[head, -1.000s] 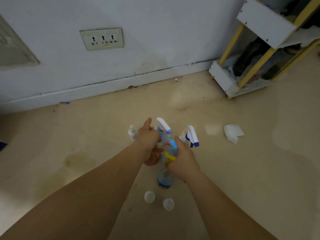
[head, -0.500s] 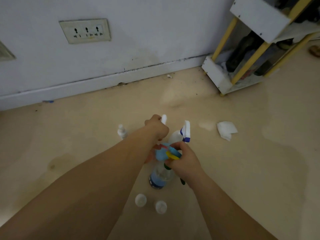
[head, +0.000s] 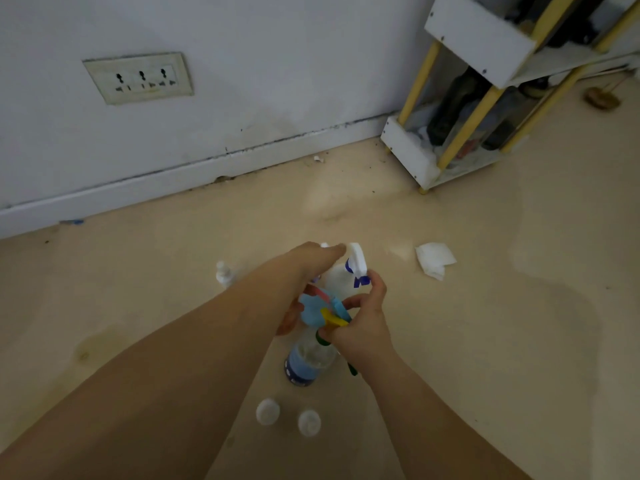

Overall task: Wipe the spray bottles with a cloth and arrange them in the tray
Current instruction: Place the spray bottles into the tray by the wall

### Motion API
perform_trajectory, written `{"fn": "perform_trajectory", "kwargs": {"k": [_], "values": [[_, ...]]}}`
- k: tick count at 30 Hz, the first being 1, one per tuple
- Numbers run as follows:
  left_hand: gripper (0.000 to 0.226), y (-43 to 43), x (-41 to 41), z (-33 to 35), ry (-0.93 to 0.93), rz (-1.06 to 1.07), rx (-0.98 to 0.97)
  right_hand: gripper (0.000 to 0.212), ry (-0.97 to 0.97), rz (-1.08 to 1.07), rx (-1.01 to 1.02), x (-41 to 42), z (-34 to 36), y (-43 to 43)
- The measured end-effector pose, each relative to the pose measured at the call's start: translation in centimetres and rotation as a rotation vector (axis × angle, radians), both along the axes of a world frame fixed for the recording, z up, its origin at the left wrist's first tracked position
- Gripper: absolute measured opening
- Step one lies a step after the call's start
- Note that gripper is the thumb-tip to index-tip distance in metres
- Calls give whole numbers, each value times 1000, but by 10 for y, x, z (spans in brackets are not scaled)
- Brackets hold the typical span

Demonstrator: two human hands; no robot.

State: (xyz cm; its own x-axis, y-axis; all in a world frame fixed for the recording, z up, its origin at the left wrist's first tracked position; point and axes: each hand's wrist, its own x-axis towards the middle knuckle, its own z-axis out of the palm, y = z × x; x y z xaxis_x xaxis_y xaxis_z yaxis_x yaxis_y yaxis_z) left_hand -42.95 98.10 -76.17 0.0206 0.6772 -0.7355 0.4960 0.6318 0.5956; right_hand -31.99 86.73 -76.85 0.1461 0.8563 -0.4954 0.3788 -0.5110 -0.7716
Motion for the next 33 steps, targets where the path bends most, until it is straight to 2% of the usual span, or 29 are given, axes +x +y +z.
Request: {"fn": "perform_trajectory", "kwargs": {"k": [2,5,7,10,16,21,23,29,33], "values": [[95,2,6,7,3,-27,-30,143,59,-39,-64,-1,5,8],[96,3,17,14,30,-98,-56,148,151,-54,-157,2,14,24],[86,2,24,15,59,-152,-43,141,176,-29,-158,4,19,30],[83,3,31,13,104,-192,0,123,203,-37,-145,7,17,34],[60,11,30,5,-60,21,-122,124,206,7,-206,6,12,46],[33,13,9,14,-149,160,-87,82,157,-29,-113,-21,5,52],[28,14,-2,21,-156,163,-83,79,161,-48,-95,-29,2,54],[42,23,-22,49,-147,194,-45,77,110,-1,17,-53,24,61],[50,25,-34,95,-216,270,-6,75,81,4,94,-63,64,67]]}}
